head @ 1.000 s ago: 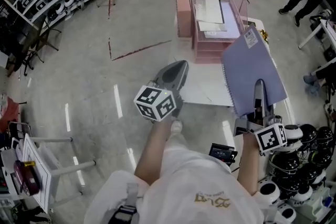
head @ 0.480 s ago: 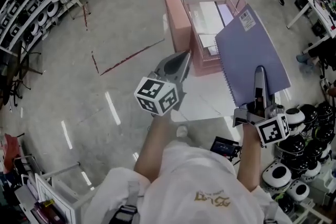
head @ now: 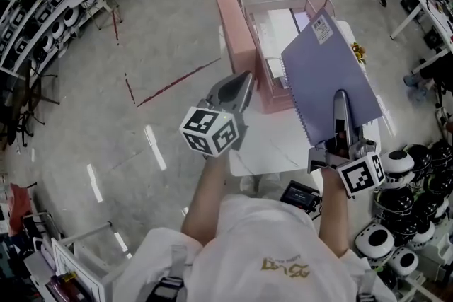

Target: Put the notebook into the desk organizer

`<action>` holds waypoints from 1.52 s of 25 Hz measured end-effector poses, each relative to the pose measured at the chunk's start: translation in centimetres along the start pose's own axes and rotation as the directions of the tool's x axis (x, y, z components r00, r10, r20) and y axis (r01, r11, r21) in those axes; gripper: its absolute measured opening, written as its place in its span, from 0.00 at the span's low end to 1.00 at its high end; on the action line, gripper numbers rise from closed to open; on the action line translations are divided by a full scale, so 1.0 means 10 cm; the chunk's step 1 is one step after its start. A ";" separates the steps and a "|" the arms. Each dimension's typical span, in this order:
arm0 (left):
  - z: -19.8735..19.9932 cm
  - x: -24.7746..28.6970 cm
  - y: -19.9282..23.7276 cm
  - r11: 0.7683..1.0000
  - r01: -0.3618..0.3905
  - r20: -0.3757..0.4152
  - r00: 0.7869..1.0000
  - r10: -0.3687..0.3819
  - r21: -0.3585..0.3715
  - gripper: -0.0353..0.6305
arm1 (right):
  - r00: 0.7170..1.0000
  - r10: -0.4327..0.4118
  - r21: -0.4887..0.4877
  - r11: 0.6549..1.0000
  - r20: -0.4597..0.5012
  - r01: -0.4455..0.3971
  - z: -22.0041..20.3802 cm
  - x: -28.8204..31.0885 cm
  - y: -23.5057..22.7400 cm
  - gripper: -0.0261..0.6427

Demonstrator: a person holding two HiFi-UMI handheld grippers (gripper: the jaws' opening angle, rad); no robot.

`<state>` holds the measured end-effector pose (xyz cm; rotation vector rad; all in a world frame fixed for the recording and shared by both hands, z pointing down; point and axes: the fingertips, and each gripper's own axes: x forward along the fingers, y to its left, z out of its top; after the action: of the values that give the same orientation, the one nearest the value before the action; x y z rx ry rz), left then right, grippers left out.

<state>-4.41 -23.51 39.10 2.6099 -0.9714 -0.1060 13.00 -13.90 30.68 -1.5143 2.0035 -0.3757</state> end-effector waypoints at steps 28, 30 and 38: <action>-0.05 0.72 0.25 0.997 -0.066 -0.047 0.997 0.068 0.044 0.08 | 0.995 0.078 0.107 0.992 -0.056 -0.071 -0.32 1.12 -0.72 0.10; -0.06 0.73 0.27 0.996 -0.073 -0.048 0.996 0.075 0.042 0.08 | 0.995 0.084 0.112 0.991 -0.056 -0.077 -0.34 1.20 -0.74 0.10; -0.07 0.79 0.33 0.995 -0.098 -0.051 0.994 0.100 0.036 0.08 | 0.990 0.124 0.112 0.987 -0.073 -0.115 -0.47 1.53 -0.80 0.10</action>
<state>-0.28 -30.72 41.29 2.5755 -1.0909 0.0036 13.71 -31.37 34.40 -1.3256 2.0890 -0.4932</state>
